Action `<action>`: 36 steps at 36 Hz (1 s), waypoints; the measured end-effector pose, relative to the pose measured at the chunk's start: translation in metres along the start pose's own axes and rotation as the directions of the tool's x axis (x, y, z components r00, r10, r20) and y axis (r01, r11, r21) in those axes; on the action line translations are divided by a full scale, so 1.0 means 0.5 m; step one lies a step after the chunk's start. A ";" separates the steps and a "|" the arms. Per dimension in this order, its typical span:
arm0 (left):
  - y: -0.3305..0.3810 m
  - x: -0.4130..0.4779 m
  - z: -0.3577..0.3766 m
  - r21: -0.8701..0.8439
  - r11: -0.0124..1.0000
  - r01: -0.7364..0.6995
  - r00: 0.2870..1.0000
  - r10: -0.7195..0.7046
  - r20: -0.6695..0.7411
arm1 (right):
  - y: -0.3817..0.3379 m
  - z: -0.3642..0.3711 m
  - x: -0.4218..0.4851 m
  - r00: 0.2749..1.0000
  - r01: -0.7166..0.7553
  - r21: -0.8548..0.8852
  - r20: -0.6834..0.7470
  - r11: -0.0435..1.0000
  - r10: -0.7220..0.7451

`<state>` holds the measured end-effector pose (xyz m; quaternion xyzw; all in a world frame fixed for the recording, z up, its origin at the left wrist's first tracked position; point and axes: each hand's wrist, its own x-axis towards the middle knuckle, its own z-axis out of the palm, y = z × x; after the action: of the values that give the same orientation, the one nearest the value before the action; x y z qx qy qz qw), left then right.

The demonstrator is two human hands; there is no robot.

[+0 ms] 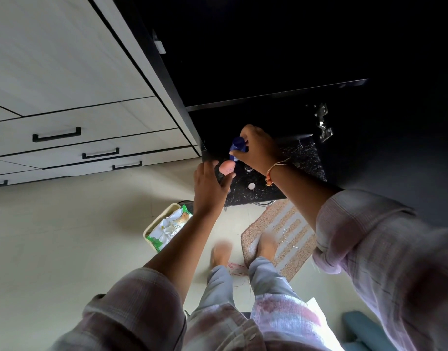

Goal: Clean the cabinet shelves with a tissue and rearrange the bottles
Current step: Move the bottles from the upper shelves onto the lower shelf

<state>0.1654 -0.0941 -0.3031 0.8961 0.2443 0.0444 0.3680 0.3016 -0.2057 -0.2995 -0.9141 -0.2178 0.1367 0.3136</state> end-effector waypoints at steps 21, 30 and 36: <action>0.000 0.007 0.005 0.025 0.999 -0.023 1.000 0.023 -0.008 | -0.014 0.002 -0.020 0.999 0.020 -0.012 0.038 1.000 -0.019; 0.001 0.002 -0.001 0.035 0.999 -0.015 1.000 0.015 -0.009 | -0.024 -0.013 -0.044 0.999 0.012 -0.078 -0.040 0.997 -0.015; 0.008 -0.022 -0.025 0.014 1.000 -0.010 0.999 0.011 -0.034 | -0.063 -0.034 -0.098 0.967 0.026 -0.158 -0.246 0.987 -0.065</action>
<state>0.1542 -0.0935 -0.2902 0.8989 0.2460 0.0597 0.3575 0.2557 -0.2159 -0.2611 -0.9402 -0.2072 -0.0039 0.2704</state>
